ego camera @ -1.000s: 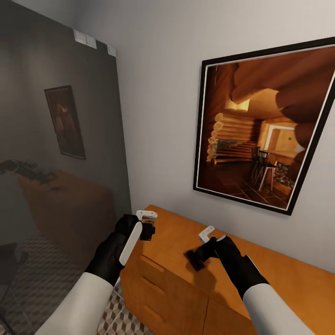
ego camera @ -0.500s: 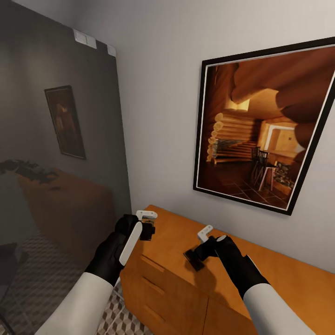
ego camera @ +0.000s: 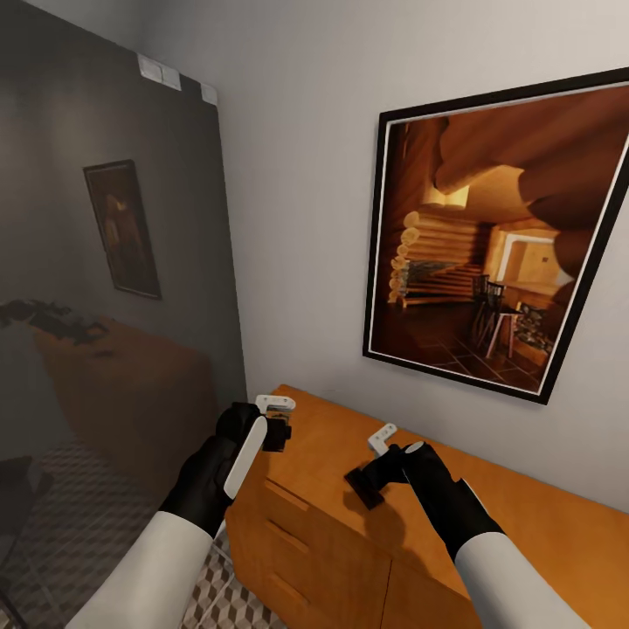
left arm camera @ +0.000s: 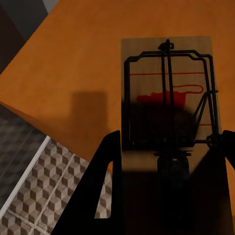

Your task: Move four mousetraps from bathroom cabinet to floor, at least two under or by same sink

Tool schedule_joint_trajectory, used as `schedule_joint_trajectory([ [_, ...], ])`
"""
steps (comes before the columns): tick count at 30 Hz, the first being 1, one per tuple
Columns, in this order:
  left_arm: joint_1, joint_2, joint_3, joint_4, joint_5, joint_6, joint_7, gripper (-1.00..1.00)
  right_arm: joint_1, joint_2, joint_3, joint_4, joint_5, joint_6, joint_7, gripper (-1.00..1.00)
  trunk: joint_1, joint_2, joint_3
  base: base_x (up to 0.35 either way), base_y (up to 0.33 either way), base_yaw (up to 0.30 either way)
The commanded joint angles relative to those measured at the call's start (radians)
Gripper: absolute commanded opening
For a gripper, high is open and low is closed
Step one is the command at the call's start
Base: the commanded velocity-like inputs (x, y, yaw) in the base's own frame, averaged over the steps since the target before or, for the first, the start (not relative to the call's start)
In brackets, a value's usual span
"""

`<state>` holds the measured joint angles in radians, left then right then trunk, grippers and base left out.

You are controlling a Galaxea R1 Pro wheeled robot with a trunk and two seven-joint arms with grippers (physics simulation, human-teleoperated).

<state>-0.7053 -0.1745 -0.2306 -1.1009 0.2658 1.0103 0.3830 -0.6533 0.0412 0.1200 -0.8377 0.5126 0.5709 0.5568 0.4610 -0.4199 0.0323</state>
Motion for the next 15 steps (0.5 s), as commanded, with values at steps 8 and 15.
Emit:
schedule_joint_trajectory([
  [8, 0.000, 0.000, -0.002, -0.001, 0.009, 0.002, 0.011, -1.00, 0.000, 0.000, 0.000, -0.001, 0.011, 0.002, 0.012, 1.00, 0.031, -0.057, -0.026, 0.000, 0.000, 0.000],
  [15, 0.000, 0.000, -0.003, -0.001, 0.010, 0.002, 0.011, -1.00, 0.000, 0.003, 0.002, -0.001, -0.026, 0.003, 0.035, 1.00, 0.031, -0.057, -0.026, 0.000, 0.000, 0.000],
])
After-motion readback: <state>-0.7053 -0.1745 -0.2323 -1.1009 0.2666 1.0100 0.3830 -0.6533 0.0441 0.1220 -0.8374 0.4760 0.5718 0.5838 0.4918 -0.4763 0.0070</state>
